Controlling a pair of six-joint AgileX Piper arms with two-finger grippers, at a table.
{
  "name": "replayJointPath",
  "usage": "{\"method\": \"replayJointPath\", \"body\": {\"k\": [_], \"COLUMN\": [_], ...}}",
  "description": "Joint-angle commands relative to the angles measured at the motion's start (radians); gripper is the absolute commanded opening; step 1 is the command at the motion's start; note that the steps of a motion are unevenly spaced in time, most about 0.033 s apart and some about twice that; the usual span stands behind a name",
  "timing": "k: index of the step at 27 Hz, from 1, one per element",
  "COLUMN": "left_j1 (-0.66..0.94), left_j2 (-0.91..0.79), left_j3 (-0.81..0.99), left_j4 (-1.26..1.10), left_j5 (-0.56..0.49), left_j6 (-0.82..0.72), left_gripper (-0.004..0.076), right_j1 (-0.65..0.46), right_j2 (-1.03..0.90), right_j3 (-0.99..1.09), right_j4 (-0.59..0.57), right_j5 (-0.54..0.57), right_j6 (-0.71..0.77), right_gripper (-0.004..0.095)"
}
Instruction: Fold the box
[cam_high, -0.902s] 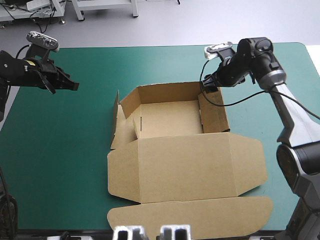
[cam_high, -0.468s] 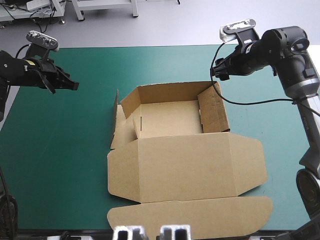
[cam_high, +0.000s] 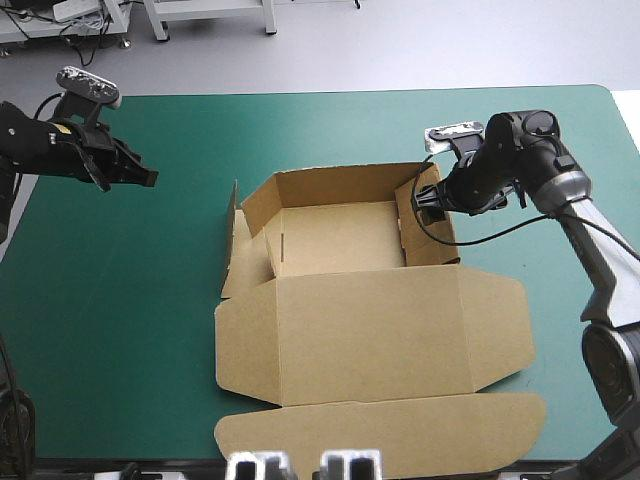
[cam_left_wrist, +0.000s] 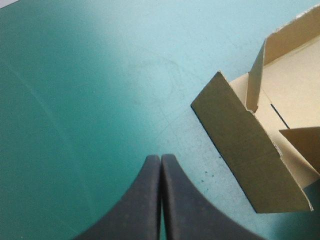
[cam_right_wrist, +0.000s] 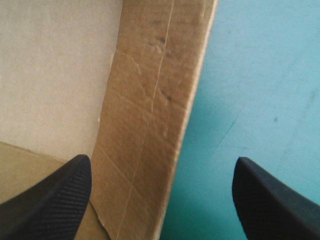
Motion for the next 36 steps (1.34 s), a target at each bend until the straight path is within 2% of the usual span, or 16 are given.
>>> {"method": "replayJointPath", "body": {"k": [1, 9, 22, 26, 32, 36], "left_j1": [-0.001, -0.001, -0.001, -0.001, -0.001, 0.0], "left_j2": [-0.036, -0.036, -0.034, -0.034, -0.032, -0.032], "left_j3": [-0.022, -0.022, -0.022, -0.013, 0.07, 0.185], "left_j4": [0.003, 0.198, 0.167, 0.161, 0.115, 0.173], "left_j5": [-0.017, 0.042, 0.101, 0.109, 0.059, -0.016], "left_j6": [-0.002, -0.126, -0.132, -0.136, -0.108, -0.122], "left_gripper": [-0.0009, -0.001, -0.001, -0.001, -0.0009, -0.0009], "right_j1": [0.001, 0.001, 0.001, 0.001, -0.001, -0.001], "right_j2": [-0.013, 0.057, 0.11, 0.11, 0.094, 0.006], "right_j3": [-0.021, -0.019, -0.017, -0.033, -0.169, -0.271], "right_j4": [0.028, 0.033, 0.056, 0.054, 0.05, 0.0], "right_j5": [-0.073, -0.075, -0.087, -0.071, 0.059, 0.059], "right_j6": [0.007, 0.007, -0.003, -0.048, -0.081, -0.085], "right_gripper": [0.0694, 0.0515, 0.014, -0.0017, -0.002, -0.002]}}
